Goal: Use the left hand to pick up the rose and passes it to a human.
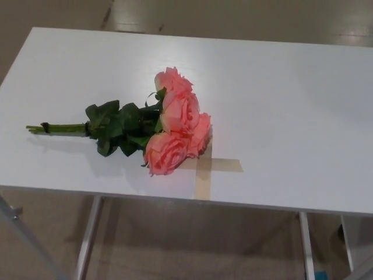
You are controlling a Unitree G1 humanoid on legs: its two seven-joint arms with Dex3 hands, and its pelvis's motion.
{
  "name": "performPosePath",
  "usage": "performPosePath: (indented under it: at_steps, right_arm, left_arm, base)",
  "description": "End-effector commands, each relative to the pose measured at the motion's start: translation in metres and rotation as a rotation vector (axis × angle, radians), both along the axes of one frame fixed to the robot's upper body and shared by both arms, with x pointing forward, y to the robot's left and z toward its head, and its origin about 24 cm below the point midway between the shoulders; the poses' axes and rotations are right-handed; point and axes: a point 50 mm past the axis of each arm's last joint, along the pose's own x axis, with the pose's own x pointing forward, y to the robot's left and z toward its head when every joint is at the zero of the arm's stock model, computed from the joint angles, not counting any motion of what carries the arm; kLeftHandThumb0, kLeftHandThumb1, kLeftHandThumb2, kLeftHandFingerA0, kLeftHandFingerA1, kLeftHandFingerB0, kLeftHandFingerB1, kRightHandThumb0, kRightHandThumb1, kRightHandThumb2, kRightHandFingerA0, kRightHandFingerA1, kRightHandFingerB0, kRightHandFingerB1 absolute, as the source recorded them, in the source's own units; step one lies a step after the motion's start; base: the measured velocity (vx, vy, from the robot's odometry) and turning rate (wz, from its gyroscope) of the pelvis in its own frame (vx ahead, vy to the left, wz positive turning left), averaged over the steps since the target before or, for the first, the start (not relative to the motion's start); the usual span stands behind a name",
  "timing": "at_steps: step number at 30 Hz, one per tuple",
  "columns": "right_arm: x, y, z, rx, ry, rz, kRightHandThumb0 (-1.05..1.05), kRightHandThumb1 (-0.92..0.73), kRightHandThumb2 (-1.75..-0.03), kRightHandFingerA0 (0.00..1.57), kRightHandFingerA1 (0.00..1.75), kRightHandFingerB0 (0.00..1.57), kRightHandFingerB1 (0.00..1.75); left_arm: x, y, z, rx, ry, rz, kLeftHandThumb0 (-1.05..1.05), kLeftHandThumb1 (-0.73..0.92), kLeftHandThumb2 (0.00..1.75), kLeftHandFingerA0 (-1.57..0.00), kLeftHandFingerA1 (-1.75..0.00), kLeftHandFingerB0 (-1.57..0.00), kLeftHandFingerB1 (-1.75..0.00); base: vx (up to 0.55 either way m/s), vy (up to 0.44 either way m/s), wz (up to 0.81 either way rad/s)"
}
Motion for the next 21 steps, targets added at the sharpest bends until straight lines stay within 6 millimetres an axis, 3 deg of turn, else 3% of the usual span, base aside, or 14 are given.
performPosePath:
  at_steps: [1, 2, 5, 9, 11, 12, 13, 14, 17, 18, 21]
  right_arm:
    - [-0.025, -0.005, -0.008, -0.03, 0.07, 0.026, -0.34, -0.7, -0.6, 0.64, 0.43, 0.5, 0.38]
    - [-0.026, -0.005, -0.009, -0.034, 0.074, 0.032, -0.34, -0.7, -0.6, 0.64, 0.43, 0.5, 0.38]
    - [-0.027, -0.005, -0.009, -0.036, 0.074, 0.035, -0.34, -0.7, -0.6, 0.64, 0.43, 0.5, 0.38]
    - [-0.025, -0.007, -0.008, -0.039, 0.078, 0.033, -0.35, -0.7, -0.6, 0.64, 0.43, 0.5, 0.38]
    - [-0.024, -0.006, -0.008, -0.04, 0.077, 0.04, -0.35, -0.69, -0.6, 0.64, 0.43, 0.49, 0.37]
    - [-0.023, -0.006, -0.007, -0.04, 0.075, 0.042, -0.34, -0.7, -0.6, 0.64, 0.43, 0.49, 0.38]
    - [-0.022, -0.005, -0.007, -0.039, 0.073, 0.041, -0.34, -0.7, -0.6, 0.64, 0.43, 0.49, 0.38]
    - [-0.023, -0.005, -0.007, -0.039, 0.074, 0.039, -0.41, -0.6, -0.79, 0.58, 0.54, 0.45, 0.48]
    - [-0.023, -0.005, -0.007, -0.039, 0.074, 0.039, -0.41, -0.6, -0.79, 0.58, 0.54, 0.45, 0.48]
    - [-0.022, -0.005, -0.007, -0.035, 0.073, 0.038, -0.34, -0.69, -0.6, 0.64, 0.44, 0.49, 0.38]
    - [-0.02, -0.004, -0.007, -0.036, 0.071, 0.042, -0.34, -0.69, -0.6, 0.64, 0.44, 0.49, 0.38]
  left_arm:
    - [-0.025, -0.022, 0.107, -0.157, -0.442, -0.269, -0.54, 0.43, 0.54, -0.35, -0.36, -0.41, -0.34]
    - [-0.031, -0.027, 0.134, -0.151, -0.573, -0.28, -0.52, 0.43, 0.54, -0.36, -0.35, -0.42, -0.34]
    - [-0.033, -0.029, 0.155, -0.144, -0.682, -0.28, -0.51, 0.42, 0.54, -0.36, -0.35, -0.42, -0.34]
    - [-0.031, -0.038, 0.199, -0.18, -0.929, -0.269, -0.46, 0.4, 0.53, -0.41, -0.37, -0.45, -0.35]
    - [-0.03, -0.039, 0.207, -0.167, -0.985, -0.264, -0.46, 0.39, 0.53, -0.44, -0.37, -0.46, -0.35]
    - [-0.028, -0.04, 0.211, -0.164, -1.009, -0.264, -0.51, 0.35, 0.69, -0.44, -0.47, -0.39, -0.43]
    - [-0.025, -0.04, 0.213, -0.164, -1.025, -0.265, -0.51, 0.35, 0.69, -0.44, -0.47, -0.39, -0.43]
    - [-0.023, -0.042, 0.216, -0.162, -1.039, -0.264, -0.46, 0.39, 0.53, -0.44, -0.36, -0.45, -0.35]
    - [-0.023, -0.042, 0.218, -0.164, -1.037, -0.262, -0.46, 0.39, 0.53, -0.44, -0.36, -0.45, -0.35]
    - [-0.006, -0.045, 0.229, -0.148, -1.109, -0.283, -0.48, 0.39, 0.53, -0.38, -0.37, -0.39, -0.34]
    - [0.013, -0.047, 0.245, -0.08, -1.127, -0.314, -0.5, 0.4, 0.53, -0.33, -0.36, -0.33, -0.35]
  base:
    - [0.0, 0.0, 0.0]
    - [0.0, 0.0, 0.0]
    - [0.0, 0.0, 0.0]
    - [0.0, 0.0, 0.0]
    - [0.0, 0.0, 0.0]
    - [0.0, 0.0, 0.0]
    - [0.0, 0.0, 0.0]
    - [0.0, 0.0, 0.0]
    - [0.0, 0.0, 0.0]
    - [0.0, 0.0, 0.0]
    - [0.0, 0.0, 0.0]
